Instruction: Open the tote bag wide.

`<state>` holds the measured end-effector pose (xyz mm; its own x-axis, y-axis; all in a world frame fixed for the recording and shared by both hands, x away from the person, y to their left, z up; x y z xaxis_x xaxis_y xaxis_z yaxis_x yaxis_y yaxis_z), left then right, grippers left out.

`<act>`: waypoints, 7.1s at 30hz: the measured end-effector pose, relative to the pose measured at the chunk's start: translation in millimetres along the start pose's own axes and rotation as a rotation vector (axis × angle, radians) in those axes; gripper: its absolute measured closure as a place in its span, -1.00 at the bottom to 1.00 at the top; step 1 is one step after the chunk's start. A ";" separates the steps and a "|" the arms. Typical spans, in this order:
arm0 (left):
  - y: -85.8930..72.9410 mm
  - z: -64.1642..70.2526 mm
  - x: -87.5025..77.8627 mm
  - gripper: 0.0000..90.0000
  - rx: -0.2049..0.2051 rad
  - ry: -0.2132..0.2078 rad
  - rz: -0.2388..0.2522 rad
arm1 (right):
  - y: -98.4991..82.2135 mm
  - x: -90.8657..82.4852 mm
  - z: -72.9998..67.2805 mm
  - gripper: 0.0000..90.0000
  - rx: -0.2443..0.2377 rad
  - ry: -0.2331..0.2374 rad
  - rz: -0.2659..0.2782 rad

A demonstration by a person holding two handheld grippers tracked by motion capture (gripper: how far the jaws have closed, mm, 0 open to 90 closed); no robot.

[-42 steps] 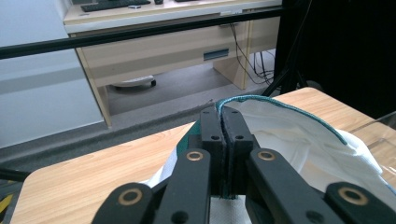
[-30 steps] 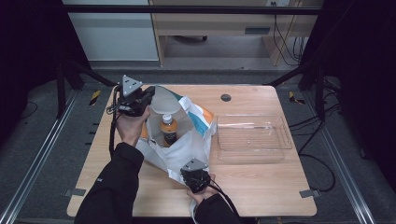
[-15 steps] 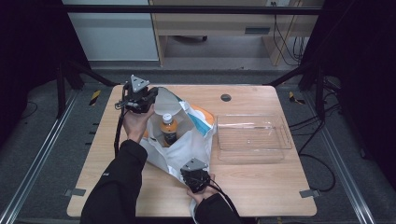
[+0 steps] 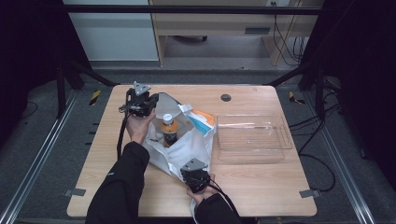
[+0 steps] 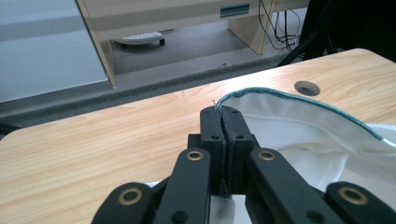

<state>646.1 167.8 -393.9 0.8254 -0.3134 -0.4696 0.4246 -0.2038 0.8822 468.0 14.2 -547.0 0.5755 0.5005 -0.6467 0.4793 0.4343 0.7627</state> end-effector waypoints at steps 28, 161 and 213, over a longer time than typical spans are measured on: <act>-55.1 -7.6 31.4 0.95 -0.003 -0.001 -0.092 | 0.1 0.1 -0.6 1.00 -0.006 -0.006 0.000; -151.2 88.1 -77.7 -0.01 -0.009 -0.169 -0.234 | 67.4 -48.6 79.9 1.00 0.035 -0.248 0.163; -123.2 59.7 -121.4 -0.41 0.088 -0.214 -0.086 | 69.1 -84.8 104.1 0.09 0.125 -0.183 0.302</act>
<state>471.4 175.6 -447.7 0.6857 -0.4791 -0.5480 0.4485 -0.3150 0.8365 521.3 -76.2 -438.4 0.8071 0.4449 -0.3882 0.3400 0.1872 0.9216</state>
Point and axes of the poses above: each handheld gripper's, and its own axes: x roughly forward along the jaws, y roughly out of its top, z roughly to its right, the point moved 6 cm from there along x, roughly forward along the jaws, and after that the axes turned 2 degrees about -z, right-handed, at the moved point
